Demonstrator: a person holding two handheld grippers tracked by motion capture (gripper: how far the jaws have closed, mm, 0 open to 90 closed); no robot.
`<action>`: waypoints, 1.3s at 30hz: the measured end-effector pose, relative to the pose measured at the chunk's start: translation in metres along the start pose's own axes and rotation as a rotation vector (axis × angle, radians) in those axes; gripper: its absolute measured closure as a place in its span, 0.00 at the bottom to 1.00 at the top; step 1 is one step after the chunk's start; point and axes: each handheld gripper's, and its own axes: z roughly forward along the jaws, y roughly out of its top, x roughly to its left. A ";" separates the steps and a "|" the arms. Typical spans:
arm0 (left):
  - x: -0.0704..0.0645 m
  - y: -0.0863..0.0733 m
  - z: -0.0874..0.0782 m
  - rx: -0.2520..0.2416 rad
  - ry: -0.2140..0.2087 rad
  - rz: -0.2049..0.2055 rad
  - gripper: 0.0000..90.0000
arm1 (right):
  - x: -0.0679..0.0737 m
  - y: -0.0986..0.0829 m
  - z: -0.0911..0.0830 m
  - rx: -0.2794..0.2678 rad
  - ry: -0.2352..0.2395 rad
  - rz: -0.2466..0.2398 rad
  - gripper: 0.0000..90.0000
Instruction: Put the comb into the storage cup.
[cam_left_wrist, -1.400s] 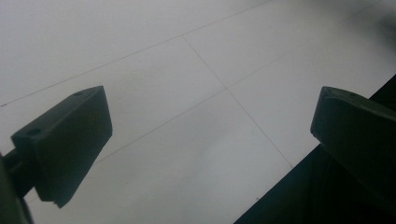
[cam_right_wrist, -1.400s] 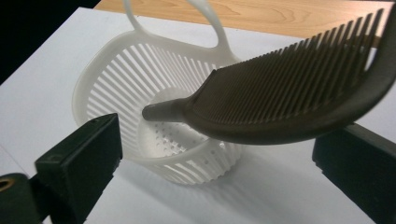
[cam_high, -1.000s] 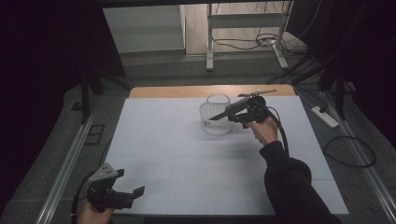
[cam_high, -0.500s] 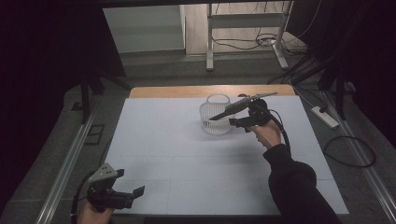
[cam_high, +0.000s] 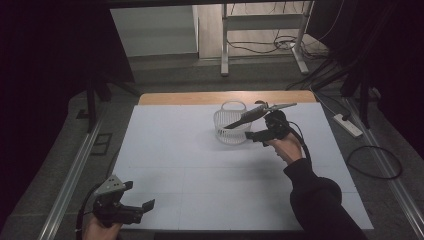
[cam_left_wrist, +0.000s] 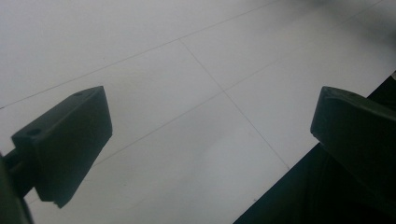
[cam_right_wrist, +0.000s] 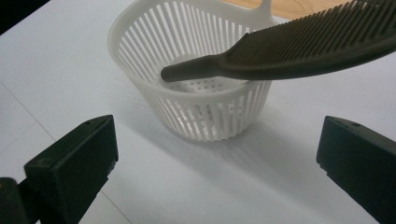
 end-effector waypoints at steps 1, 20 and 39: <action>0.000 0.000 0.000 0.000 0.000 0.001 0.00 | 0.001 0.000 0.000 0.006 -0.004 -0.008 0.00; 0.000 -0.001 -0.001 -0.011 -0.002 0.004 0.00 | 0.013 -0.011 -0.008 0.031 0.027 -0.034 0.00; 0.000 -0.001 -0.001 -0.013 -0.006 0.002 0.00 | 0.025 -0.022 -0.019 0.042 0.043 -0.074 0.00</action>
